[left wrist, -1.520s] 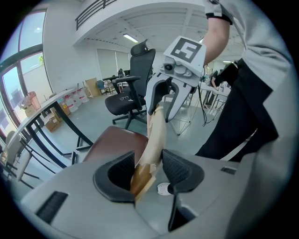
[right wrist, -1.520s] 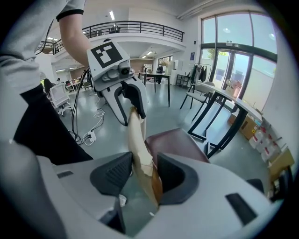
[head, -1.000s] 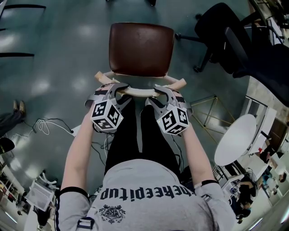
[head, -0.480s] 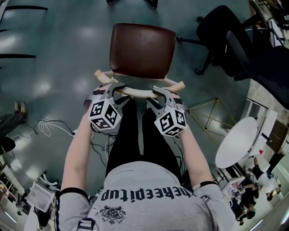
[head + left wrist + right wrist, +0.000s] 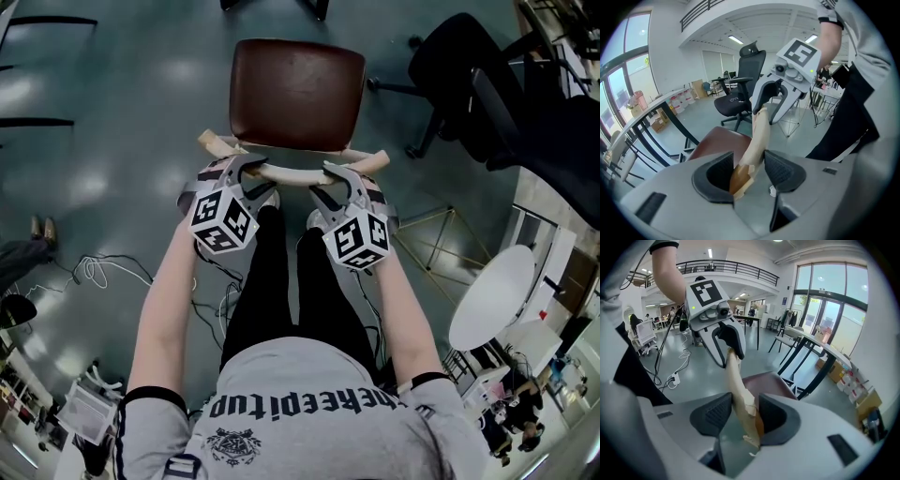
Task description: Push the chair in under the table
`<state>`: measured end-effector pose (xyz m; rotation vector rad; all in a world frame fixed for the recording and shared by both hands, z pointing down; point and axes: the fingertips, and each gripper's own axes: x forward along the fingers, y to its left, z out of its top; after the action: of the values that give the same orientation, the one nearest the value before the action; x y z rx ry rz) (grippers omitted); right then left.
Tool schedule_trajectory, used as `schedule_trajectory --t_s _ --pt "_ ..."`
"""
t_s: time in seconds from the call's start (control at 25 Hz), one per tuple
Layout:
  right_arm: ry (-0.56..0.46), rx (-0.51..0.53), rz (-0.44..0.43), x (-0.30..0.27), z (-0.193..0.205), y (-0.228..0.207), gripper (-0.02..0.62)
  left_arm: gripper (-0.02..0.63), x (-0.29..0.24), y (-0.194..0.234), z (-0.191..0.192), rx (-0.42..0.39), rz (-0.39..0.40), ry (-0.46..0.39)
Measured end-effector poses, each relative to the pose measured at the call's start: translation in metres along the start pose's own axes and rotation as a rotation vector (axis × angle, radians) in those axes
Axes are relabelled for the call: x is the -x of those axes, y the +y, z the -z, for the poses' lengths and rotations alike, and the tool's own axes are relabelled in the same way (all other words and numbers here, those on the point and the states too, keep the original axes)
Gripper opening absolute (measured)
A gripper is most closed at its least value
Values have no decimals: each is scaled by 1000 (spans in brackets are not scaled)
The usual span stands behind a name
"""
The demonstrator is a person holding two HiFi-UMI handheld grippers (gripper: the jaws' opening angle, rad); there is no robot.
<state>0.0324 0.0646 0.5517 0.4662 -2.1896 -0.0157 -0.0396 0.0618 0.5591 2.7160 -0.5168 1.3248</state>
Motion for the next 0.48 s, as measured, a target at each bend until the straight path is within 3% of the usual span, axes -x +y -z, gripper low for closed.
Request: schedule_trajectory --t_s 0.48 --pt "35 8 12 -1 4 -17 196 204 -6 8 -12 -12 4 -31"
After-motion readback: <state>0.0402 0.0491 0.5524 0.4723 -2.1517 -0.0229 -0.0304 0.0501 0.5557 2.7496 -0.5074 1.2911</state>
